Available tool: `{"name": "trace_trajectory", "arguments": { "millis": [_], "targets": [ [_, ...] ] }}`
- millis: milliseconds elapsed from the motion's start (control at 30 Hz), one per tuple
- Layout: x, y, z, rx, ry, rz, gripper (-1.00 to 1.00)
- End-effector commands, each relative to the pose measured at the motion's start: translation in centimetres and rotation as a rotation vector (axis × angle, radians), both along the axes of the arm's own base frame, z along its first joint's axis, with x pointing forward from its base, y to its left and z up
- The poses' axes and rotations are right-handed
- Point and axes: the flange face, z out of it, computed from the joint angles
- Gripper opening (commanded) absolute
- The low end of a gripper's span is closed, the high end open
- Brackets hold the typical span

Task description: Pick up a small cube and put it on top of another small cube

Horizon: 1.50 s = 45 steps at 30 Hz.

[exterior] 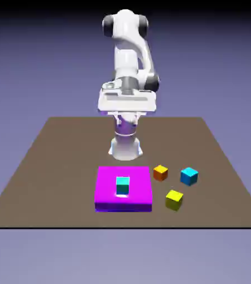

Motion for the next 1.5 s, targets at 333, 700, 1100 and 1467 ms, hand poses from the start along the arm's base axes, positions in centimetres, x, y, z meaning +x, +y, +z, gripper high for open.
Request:
{"name": "trace_trajectory", "arguments": {
  "millis": [333, 700, 1100, 1467],
  "targets": [
    [0.3, 11.7, -15.7, -0.226, 0.691, 0.244, 0.0],
    [-8.3, 20.9, -27.6, -0.527, 1.287, 0.493, 0.0],
    [-10.7, 21.7, -30.1, -0.588, 1.375, 0.539, -1.0],
    [-4.1, 28.1, -23.3, -0.026, 1.471, -0.086, -1.0]
  ]
}}
